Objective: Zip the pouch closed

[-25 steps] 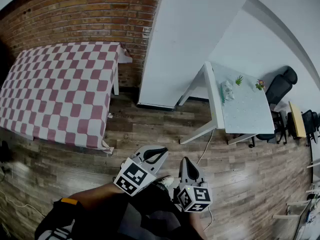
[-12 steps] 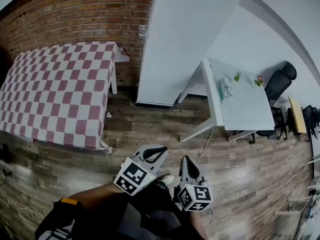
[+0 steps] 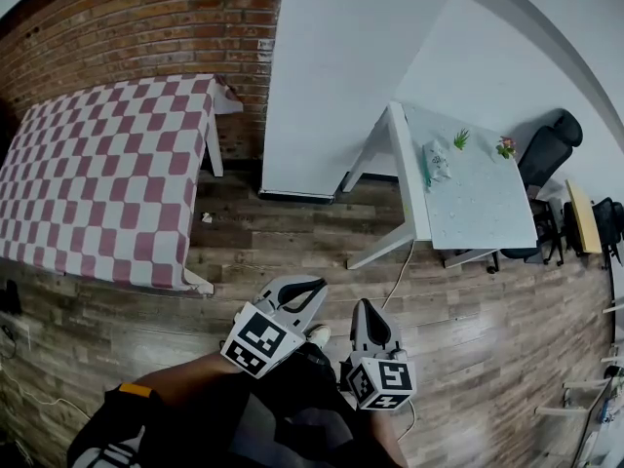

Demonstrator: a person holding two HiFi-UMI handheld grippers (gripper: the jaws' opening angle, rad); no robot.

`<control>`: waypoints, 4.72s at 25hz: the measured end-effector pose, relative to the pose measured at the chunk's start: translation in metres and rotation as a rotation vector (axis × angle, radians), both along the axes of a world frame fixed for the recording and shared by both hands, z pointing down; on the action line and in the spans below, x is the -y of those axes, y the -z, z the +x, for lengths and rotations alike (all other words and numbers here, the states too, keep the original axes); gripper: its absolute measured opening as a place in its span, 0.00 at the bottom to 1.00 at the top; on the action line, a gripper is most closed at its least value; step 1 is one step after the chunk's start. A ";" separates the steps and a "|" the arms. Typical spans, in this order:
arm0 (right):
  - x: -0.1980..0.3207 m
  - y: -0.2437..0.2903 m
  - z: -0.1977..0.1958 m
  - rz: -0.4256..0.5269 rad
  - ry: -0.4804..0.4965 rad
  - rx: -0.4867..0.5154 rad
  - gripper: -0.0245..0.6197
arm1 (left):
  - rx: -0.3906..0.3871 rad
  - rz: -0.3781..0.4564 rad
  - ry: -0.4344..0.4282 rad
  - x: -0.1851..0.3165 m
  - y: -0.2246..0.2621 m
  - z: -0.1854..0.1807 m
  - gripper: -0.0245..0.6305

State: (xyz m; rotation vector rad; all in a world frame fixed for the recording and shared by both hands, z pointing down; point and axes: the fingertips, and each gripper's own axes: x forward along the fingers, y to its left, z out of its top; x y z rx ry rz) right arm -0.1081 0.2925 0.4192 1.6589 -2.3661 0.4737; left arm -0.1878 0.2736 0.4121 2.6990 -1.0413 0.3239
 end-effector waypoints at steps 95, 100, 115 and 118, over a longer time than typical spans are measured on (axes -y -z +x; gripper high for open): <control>0.448 -0.197 0.291 -0.442 0.304 -0.555 0.25 | 0.207 -0.305 -0.189 0.465 -0.167 0.325 0.06; 0.449 -0.208 0.292 -0.460 0.337 -0.543 0.25 | 0.212 -0.311 -0.170 0.470 -0.172 0.328 0.06; 0.452 -0.189 0.298 -0.575 0.229 -0.124 0.10 | 0.187 -0.304 -0.213 0.459 -0.162 0.324 0.06; 0.453 -0.171 0.294 -0.569 0.198 0.025 0.10 | 0.193 -0.292 -0.274 0.450 -0.158 0.326 0.06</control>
